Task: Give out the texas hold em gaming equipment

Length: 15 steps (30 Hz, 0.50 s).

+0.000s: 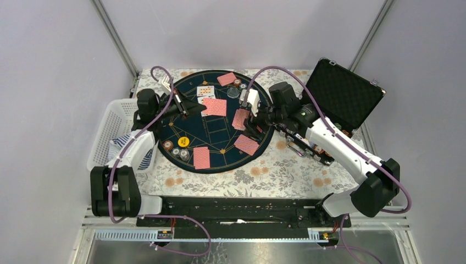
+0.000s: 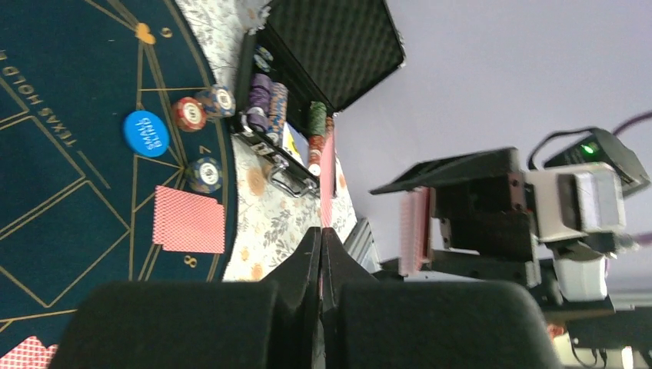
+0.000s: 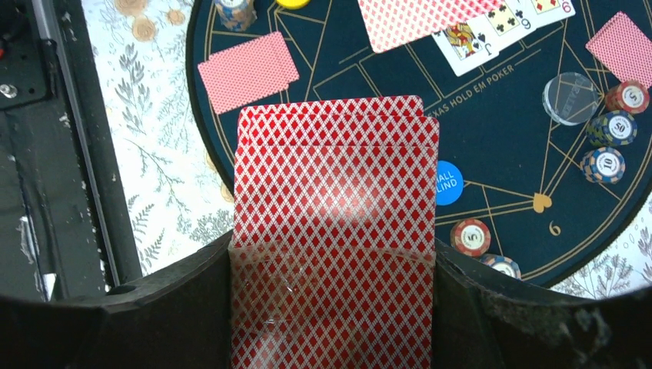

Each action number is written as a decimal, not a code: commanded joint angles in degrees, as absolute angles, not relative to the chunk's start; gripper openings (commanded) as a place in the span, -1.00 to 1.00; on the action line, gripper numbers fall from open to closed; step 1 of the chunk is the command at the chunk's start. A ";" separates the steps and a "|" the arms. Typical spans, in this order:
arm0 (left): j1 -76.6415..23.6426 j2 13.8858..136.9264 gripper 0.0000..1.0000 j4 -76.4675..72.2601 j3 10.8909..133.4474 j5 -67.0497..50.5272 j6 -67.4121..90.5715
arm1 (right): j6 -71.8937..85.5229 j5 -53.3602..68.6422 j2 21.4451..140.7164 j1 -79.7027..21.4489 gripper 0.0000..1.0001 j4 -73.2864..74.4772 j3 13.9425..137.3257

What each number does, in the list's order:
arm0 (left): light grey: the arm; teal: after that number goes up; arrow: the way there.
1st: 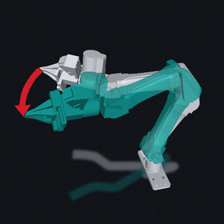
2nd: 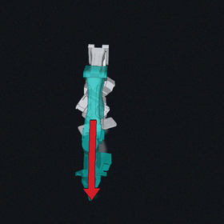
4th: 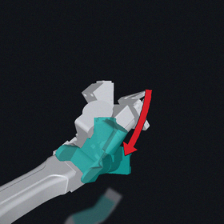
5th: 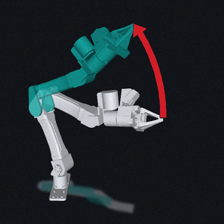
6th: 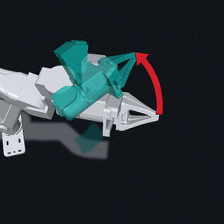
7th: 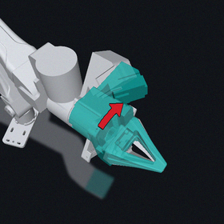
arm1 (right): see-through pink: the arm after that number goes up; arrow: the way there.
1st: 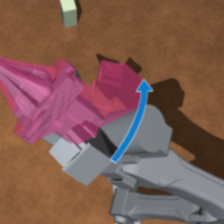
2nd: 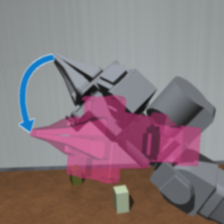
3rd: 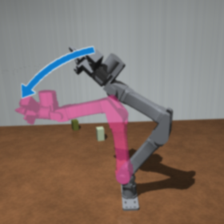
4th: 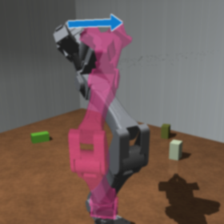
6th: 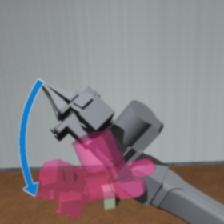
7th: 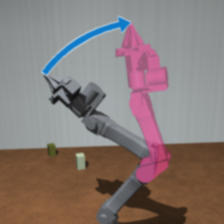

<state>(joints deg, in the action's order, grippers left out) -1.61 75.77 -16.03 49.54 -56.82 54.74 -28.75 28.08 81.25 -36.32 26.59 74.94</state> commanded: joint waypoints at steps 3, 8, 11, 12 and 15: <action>-1.01 83.01 -1.00 -21.95 45.97 -51.54 57.06 | -25.29 33.68 81.51 -35.51 -1.00 20.63 77.85; -1.31 89.66 -1.00 -24.71 44.72 -47.68 57.05 | -24.90 35.35 81.95 -35.54 -1.00 21.83 80.48; -1.59 93.52 -1.00 -27.28 44.41 -45.51 57.82 | -24.59 35.74 81.75 -35.51 -1.00 22.47 81.17; -1.85 94.82 -1.00 -28.20 44.44 -44.88 57.92 | -24.56 35.90 81.67 -35.52 -1.00 22.56 81.27; -2.60 98.13 -1.00 -28.93 44.82 -42.05 56.98 | -24.65 36.25 81.65 -35.54 -1.00 23.27 81.50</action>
<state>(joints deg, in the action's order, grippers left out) -1.65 95.37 -22.70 44.40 -46.76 57.32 -25.41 33.58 82.52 -35.92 24.75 78.54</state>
